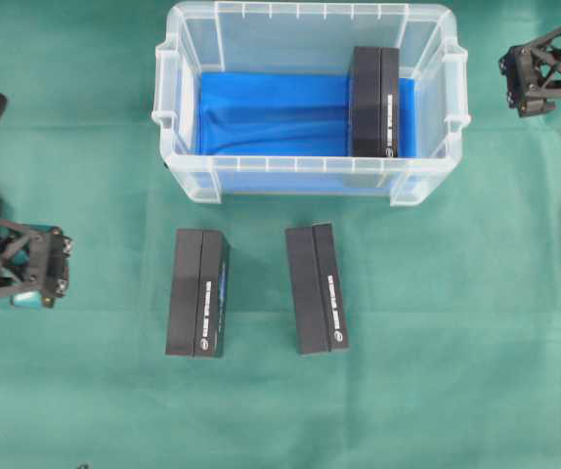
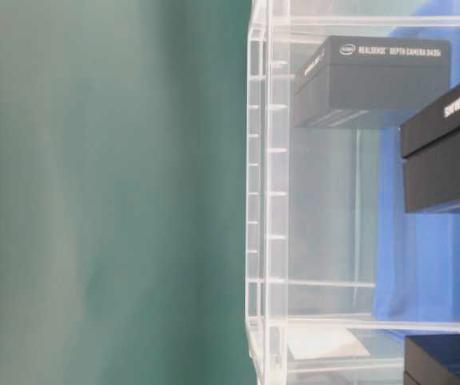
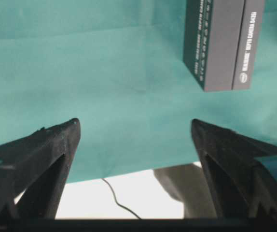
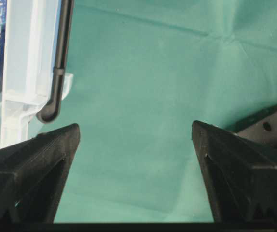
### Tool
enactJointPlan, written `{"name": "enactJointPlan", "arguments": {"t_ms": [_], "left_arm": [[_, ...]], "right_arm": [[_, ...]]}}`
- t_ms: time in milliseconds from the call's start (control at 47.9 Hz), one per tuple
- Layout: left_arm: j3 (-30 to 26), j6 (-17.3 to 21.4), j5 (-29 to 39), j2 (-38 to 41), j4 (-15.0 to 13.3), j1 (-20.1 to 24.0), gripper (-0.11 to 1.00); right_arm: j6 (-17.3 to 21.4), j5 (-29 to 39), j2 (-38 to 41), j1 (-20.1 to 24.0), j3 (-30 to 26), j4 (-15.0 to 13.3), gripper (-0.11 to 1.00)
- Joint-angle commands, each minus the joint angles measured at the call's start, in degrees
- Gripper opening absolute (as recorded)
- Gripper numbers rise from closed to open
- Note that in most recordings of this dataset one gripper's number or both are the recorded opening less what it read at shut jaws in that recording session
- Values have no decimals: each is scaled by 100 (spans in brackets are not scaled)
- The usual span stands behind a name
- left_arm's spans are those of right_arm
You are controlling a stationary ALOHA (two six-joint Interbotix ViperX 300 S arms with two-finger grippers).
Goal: Take out the box from the case.
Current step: 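Open the left gripper and withdraw it to the upper left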
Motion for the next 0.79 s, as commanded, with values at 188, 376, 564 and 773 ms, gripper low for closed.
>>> {"name": "enactJointPlan", "arguments": {"t_ms": [188, 376, 564, 773], "left_arm": [[-26, 185, 18, -70, 114, 272, 100], [-18, 747, 97, -70, 123, 949, 100], [-18, 1459, 185, -97, 123, 1872, 100], [-35, 2443, 185, -53, 114, 2830, 100]], "right_arm": [[26, -9, -53, 9, -44, -18, 92], [26, 0, -53, 9, -53, -18, 92], [35, 35, -53, 9, -53, -9, 92], [35, 123, -62, 9, -53, 0, 92]]}}
